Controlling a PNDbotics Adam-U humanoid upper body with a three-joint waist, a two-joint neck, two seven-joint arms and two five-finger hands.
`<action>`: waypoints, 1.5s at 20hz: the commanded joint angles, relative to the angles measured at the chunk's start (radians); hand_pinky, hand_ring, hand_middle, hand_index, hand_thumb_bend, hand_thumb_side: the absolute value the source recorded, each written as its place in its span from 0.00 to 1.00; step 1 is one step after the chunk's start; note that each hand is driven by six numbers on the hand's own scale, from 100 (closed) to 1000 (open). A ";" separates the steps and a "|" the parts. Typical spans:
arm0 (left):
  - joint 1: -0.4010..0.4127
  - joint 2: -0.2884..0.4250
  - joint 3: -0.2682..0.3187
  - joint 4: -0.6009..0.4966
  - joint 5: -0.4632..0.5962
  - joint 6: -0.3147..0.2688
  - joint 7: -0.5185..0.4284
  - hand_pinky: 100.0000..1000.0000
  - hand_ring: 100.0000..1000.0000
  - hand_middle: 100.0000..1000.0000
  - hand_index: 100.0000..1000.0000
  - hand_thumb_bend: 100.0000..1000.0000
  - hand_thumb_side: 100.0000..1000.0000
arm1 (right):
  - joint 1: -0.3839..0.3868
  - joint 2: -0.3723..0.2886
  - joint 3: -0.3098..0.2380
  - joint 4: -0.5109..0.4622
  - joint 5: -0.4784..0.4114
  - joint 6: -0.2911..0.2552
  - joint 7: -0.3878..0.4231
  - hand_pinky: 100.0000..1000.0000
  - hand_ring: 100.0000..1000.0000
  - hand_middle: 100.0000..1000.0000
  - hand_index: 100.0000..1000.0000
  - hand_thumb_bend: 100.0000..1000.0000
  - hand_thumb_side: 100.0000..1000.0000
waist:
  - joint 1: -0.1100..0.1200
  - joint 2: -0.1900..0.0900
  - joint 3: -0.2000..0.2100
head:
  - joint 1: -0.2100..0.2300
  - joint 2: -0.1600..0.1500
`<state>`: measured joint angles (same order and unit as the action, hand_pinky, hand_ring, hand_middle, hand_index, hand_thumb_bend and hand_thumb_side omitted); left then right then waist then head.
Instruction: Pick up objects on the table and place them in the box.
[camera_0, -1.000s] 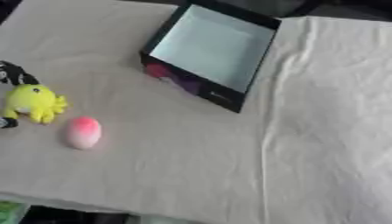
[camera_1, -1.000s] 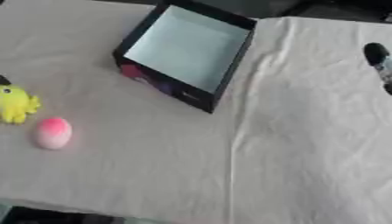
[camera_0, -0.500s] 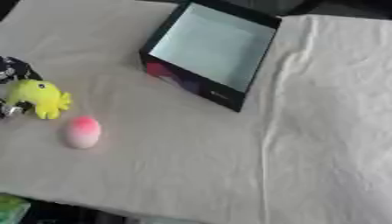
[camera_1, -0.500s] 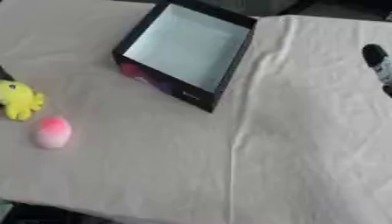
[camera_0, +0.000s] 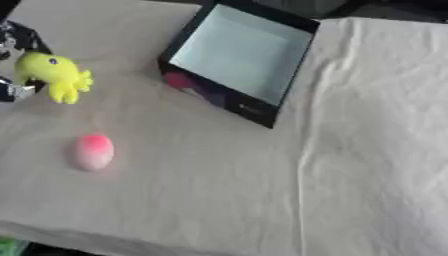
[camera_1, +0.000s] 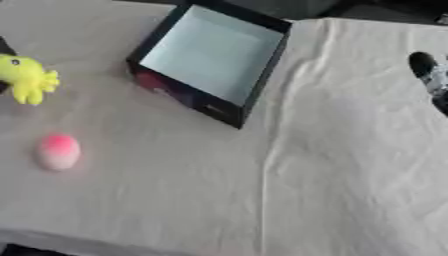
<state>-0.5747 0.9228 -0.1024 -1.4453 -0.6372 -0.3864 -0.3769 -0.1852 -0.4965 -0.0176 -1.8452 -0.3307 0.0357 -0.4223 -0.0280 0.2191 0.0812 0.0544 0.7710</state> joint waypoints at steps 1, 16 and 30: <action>-0.059 0.021 -0.006 -0.052 0.029 -0.005 -0.032 0.65 0.61 0.59 0.52 0.07 0.00 | -0.007 -0.026 -0.004 -0.014 -0.002 -0.001 0.004 0.91 0.85 0.89 0.82 0.71 0.23 | 0.004 -0.022 -0.001 | -0.004 -0.001; -0.406 -0.308 -0.063 0.092 0.001 0.001 -0.101 0.65 0.57 0.57 0.54 0.14 0.00 | -0.036 -0.021 0.010 -0.016 -0.011 0.002 0.019 0.91 0.85 0.89 0.82 0.71 0.23 | 0.007 -0.011 -0.054 | -0.035 -0.001; -0.518 -0.574 -0.033 0.354 -0.289 0.028 0.029 0.65 0.57 0.58 0.57 0.28 0.00 | -0.091 0.005 0.025 -0.015 -0.024 0.005 0.024 0.91 0.86 0.90 0.83 0.70 0.23 | 0.003 0.033 -0.134 | -0.012 -0.001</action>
<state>-1.0654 0.3556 -0.1491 -1.0991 -0.8878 -0.3627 -0.3698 -0.2647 -0.4790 0.0093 -1.8456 -0.3492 0.0417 -0.3983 -0.0227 0.2669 -0.0525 0.0374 0.7711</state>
